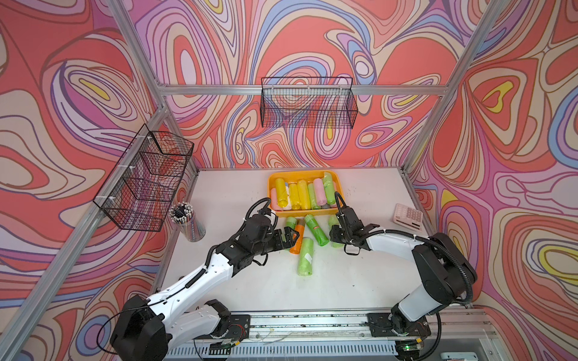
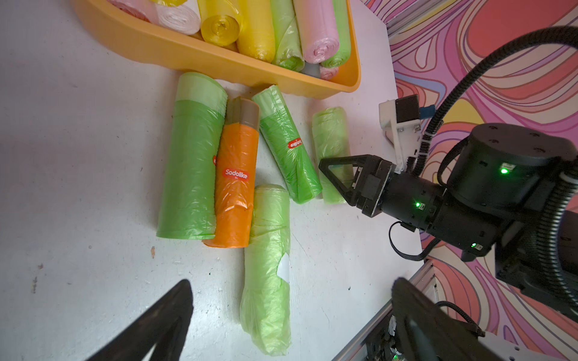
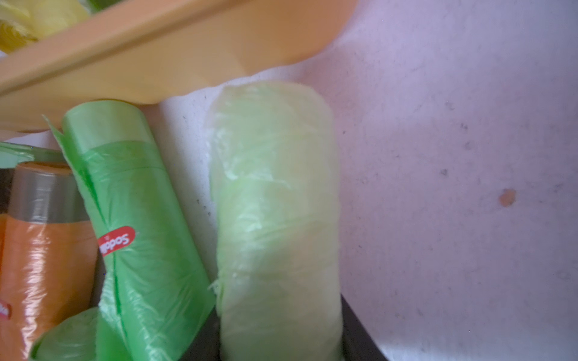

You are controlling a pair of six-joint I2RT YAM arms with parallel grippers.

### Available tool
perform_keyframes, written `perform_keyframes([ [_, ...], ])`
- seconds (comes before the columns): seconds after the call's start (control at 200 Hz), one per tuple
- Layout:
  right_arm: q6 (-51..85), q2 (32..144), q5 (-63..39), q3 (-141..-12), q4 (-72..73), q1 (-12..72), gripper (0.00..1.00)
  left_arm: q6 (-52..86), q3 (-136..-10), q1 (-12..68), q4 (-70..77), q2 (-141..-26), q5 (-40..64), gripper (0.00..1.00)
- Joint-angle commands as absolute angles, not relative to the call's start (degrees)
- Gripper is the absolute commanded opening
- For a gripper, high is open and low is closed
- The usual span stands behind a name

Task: Put the roll of trash bags into the storage box
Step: Pick up the roll of trash bags from the center of the board.

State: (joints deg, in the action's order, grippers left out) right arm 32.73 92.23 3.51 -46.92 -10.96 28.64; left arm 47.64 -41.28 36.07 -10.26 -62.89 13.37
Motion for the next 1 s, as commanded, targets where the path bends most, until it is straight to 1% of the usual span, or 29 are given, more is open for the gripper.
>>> perform_keyframes([
  [0.0, 34.00, 89.27, 3.82, -46.89, -11.32, 28.83, 0.39, 48.51, -42.28, 36.39, -8.52, -62.94, 14.05, 1.00],
  [0.476, 35.49, 84.44, 3.86, -47.55, -13.27, 28.83, 0.37, 49.04, -42.73, 36.38, -6.88, -64.33, 15.20, 1.00],
  [0.992, 36.84, 80.15, 2.52, -49.15, -14.94, 28.83, 0.36, 49.22, -42.03, 36.39, -6.53, -63.11, 15.02, 1.00],
])
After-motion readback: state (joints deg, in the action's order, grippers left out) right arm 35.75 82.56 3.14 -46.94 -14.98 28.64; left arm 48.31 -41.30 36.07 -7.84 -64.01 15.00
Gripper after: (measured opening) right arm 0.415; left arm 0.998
